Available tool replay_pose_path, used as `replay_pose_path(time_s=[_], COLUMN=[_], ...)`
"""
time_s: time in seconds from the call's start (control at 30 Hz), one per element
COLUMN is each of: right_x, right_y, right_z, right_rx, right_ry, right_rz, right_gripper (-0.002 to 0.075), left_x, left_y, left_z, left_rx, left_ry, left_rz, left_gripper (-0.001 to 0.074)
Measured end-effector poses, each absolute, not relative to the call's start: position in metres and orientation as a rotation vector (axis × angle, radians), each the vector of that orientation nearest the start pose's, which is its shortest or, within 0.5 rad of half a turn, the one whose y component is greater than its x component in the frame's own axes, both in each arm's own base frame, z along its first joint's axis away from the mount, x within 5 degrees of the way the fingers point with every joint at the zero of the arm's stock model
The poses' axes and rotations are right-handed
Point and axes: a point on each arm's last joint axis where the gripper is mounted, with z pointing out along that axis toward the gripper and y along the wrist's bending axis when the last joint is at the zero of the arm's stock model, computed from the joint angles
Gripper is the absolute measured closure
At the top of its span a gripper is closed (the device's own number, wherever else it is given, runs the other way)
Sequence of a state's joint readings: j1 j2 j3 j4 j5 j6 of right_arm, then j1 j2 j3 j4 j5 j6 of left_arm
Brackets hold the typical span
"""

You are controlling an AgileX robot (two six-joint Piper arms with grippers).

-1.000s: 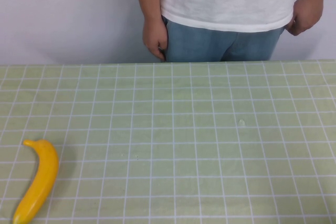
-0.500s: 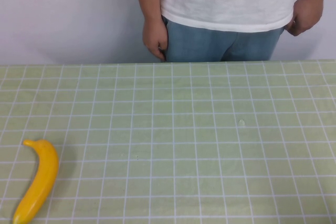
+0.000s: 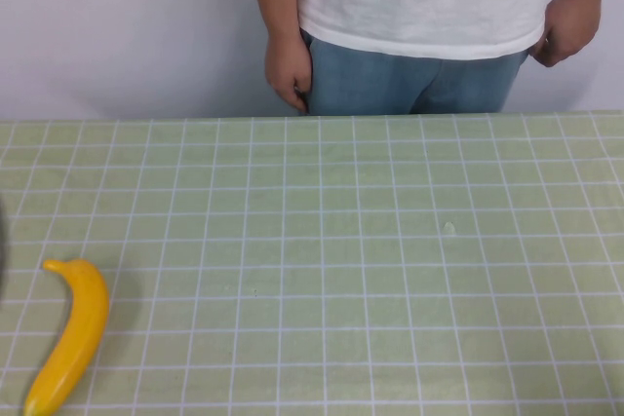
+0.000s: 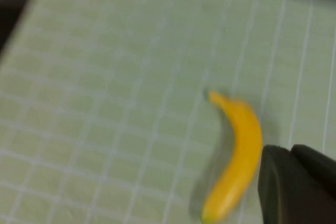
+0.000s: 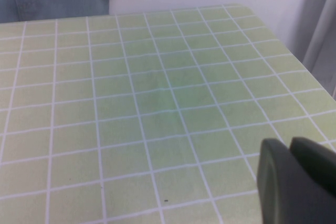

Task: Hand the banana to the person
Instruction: Pick up the banana

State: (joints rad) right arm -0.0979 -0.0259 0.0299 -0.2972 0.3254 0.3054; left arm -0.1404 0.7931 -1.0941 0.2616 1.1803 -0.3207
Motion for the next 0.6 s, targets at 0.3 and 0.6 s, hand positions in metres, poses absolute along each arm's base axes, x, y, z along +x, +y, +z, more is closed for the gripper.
replay_pose_path(time_s=[0.3, 0.6], right_x=[0.052, 0.052], right_y=[-0.014, -0.014], right_z=[0.176, 0.176], right_rx=[0.176, 0.176], right_ry=[1.792, 1.792], right_rz=[-0.138, -0.138], right_gripper=[0.0735, 0.0735], left_x=[0.187, 0.216], left_y=[-0.018, -0.035], left_z=[0.356, 0.265], left_rx=[0.0, 0.106], left_ry=[2.652, 2.874], left_rz=[0.032, -0.113], left_gripper=[0.0533, 0.0236])
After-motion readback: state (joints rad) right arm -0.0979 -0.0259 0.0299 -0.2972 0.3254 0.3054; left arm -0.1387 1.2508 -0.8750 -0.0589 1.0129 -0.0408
